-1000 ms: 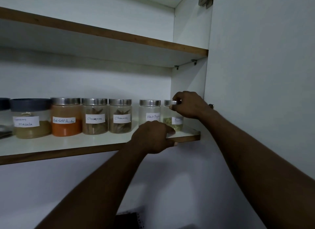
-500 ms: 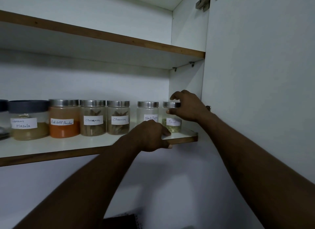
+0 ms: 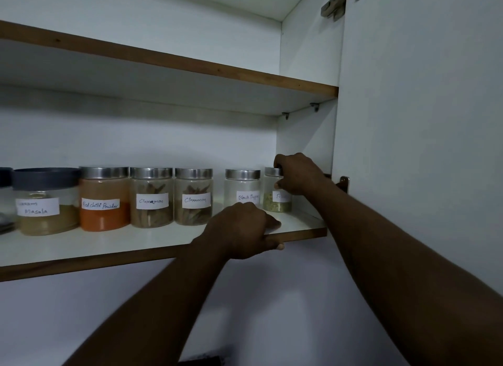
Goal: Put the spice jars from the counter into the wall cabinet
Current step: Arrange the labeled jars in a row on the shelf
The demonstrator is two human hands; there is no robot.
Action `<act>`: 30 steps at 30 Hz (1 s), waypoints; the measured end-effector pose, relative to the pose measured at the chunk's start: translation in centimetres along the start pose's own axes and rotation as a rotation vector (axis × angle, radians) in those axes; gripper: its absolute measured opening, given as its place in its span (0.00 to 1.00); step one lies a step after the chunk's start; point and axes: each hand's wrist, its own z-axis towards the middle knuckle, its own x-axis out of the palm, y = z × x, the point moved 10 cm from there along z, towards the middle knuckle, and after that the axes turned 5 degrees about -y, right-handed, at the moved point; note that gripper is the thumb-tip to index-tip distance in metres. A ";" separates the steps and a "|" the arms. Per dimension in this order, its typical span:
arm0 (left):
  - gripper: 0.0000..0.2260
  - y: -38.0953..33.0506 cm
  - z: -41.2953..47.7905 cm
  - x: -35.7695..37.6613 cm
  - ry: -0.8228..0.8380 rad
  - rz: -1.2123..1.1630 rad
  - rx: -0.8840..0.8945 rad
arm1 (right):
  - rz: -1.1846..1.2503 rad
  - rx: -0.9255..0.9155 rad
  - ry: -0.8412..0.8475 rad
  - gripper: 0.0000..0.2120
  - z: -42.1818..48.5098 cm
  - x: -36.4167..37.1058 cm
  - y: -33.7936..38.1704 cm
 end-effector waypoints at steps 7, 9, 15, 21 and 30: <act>0.29 0.4 0.1 -0.3 -0.060 -0.048 -0.026 | 0.023 0.019 -0.007 0.24 1.0 1.3 -0.9; 0.29 0.5 0.0 -0.3 -0.072 -0.055 -0.027 | 0.035 0.020 -0.001 0.24 1.1 1.3 -1.0; 0.29 0.3 0.0 -0.5 -0.093 -0.054 -0.028 | 0.050 0.023 0.007 0.25 1.2 1.4 -1.2; 0.29 0.5 0.0 -0.6 -0.090 -0.063 -0.042 | 0.044 -0.002 0.031 0.27 1.5 1.3 -0.6; 0.29 0.5 -0.1 -0.7 -0.082 -0.039 -0.064 | 0.136 0.047 -0.157 0.26 0.8 -1.6 -0.1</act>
